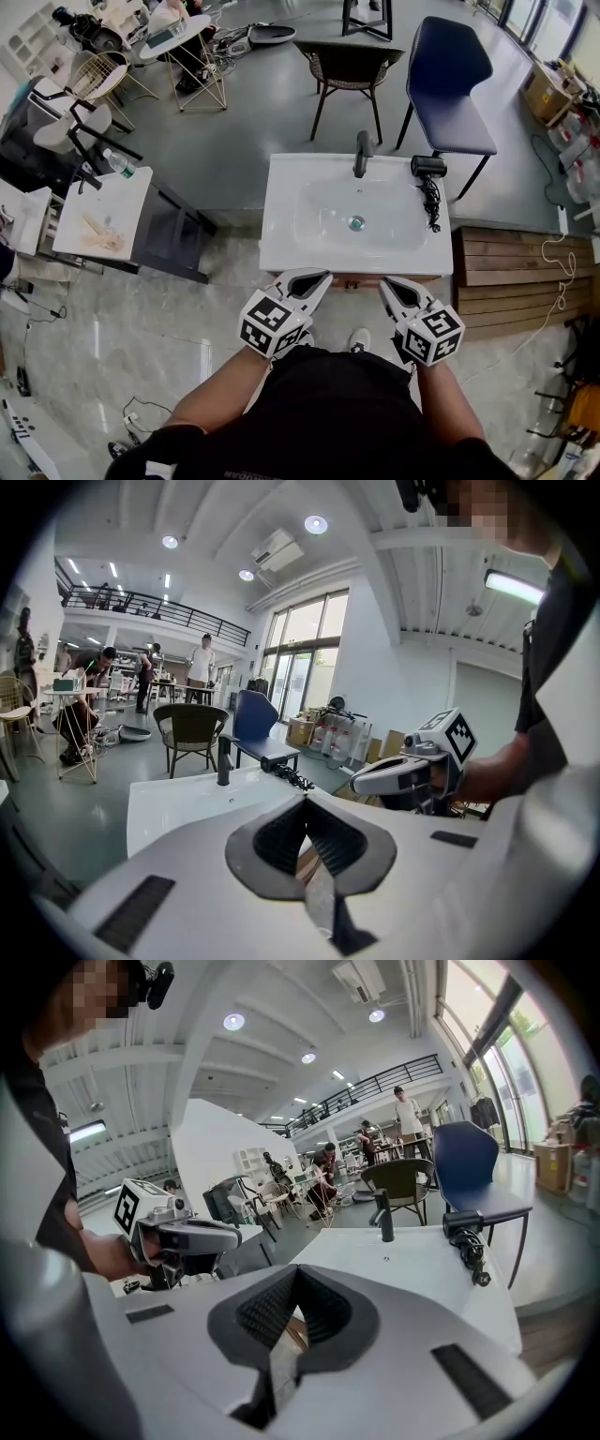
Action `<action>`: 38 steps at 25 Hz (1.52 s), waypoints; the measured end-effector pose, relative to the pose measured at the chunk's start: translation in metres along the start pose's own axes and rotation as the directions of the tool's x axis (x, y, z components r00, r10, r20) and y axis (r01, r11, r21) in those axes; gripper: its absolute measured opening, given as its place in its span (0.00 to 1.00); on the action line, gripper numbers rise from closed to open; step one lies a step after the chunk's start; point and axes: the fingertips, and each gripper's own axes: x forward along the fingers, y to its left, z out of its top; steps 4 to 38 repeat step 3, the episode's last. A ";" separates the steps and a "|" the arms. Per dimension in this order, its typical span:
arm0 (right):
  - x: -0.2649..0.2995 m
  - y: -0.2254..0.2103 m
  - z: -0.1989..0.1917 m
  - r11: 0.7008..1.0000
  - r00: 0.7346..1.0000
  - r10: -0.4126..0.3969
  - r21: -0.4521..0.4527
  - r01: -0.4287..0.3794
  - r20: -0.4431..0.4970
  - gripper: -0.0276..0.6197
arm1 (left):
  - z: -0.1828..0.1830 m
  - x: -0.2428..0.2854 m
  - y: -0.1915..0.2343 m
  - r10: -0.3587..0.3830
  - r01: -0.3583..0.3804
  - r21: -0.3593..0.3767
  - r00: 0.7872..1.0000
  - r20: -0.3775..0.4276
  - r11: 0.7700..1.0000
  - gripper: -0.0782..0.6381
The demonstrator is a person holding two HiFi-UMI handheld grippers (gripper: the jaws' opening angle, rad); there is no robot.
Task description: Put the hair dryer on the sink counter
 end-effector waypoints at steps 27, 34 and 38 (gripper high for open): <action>0.000 0.000 -0.001 1.000 1.000 0.000 -0.003 0.000 -0.001 0.05 | 0.000 0.001 0.000 0.002 -0.002 0.000 1.000 0.003 1.000 0.11; 0.000 0.000 -0.001 1.000 1.000 0.000 -0.003 0.000 -0.001 0.05 | 0.000 0.001 0.000 0.002 -0.002 0.000 1.000 0.003 1.000 0.11; 0.000 0.000 -0.001 1.000 1.000 0.000 -0.003 0.000 -0.001 0.05 | 0.000 0.001 0.000 0.002 -0.002 0.000 1.000 0.003 1.000 0.11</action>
